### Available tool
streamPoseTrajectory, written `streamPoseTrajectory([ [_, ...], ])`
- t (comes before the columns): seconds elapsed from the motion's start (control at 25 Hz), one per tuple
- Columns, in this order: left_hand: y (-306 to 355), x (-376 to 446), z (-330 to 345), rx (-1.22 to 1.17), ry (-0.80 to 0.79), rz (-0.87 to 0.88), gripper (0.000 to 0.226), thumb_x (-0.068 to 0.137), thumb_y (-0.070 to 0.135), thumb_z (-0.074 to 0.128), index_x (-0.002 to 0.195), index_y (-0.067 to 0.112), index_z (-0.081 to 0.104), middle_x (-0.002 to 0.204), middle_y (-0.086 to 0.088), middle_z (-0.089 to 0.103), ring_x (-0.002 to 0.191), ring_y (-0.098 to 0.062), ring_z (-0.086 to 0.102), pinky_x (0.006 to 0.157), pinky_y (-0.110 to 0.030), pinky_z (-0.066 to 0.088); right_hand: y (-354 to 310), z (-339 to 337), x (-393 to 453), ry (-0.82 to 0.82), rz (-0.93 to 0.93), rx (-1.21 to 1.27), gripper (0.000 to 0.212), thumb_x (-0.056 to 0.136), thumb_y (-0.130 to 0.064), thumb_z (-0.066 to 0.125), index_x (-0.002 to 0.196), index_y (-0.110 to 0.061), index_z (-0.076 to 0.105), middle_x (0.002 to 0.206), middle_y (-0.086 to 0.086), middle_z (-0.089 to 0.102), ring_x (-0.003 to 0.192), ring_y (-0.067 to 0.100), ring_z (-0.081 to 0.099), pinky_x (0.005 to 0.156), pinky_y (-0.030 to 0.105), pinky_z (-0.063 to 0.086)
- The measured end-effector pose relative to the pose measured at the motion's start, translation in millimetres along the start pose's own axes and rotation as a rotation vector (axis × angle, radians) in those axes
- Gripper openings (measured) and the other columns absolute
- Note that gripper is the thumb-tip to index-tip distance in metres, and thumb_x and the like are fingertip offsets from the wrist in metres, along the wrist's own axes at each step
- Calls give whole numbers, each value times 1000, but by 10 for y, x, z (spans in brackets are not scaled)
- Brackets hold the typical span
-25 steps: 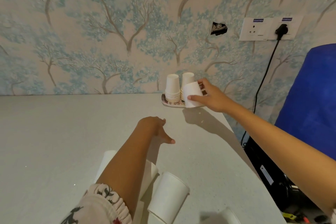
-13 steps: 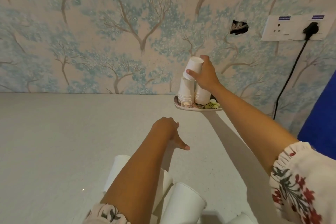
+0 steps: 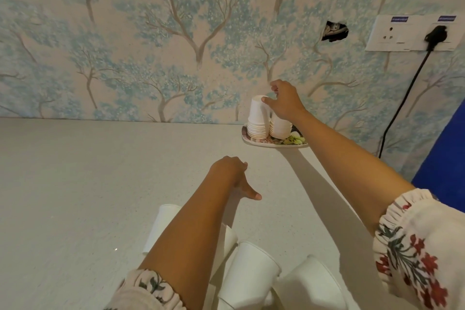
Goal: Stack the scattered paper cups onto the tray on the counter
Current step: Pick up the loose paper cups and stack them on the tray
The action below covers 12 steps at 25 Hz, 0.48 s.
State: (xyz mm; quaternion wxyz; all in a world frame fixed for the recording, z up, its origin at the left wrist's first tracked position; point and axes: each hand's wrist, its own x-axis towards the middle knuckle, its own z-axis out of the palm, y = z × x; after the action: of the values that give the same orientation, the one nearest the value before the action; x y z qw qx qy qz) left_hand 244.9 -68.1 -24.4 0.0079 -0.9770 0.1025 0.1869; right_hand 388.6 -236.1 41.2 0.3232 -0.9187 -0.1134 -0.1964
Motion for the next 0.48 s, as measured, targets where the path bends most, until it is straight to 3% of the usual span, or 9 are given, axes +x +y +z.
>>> streamPoseTrajectory([
  [0.28, -29, -98, 51, -102, 18, -13, 108, 72, 72, 66, 156, 25, 18, 161, -4, 23, 146, -30, 24, 114, -47, 26, -66, -231, -517, -33, -70, 54, 32, 88, -14, 71, 118, -3, 64, 116, 13, 63, 104, 25, 62, 95, 35, 51],
  [0.36, -21, -123, 48, -67, 0, -8, 107, 74, 73, 63, 157, 24, 16, 161, -4, 22, 146, -30, 25, 113, -46, 27, -182, -300, -829, -153, -115, 120, 25, 87, -14, 73, 110, -7, 68, 105, 5, 68, 96, 18, 65, 91, 36, 54],
  [0.48, 32, -127, 2, -15, -35, -37, 105, 75, 74, 62, 156, 23, 19, 158, -5, 30, 142, -29, 33, 109, -42, 33, -366, -448, -1403, -445, -246, 199, 14, 85, -20, 76, 99, -17, 72, 91, -9, 73, 85, 3, 68, 78, 18, 53],
])
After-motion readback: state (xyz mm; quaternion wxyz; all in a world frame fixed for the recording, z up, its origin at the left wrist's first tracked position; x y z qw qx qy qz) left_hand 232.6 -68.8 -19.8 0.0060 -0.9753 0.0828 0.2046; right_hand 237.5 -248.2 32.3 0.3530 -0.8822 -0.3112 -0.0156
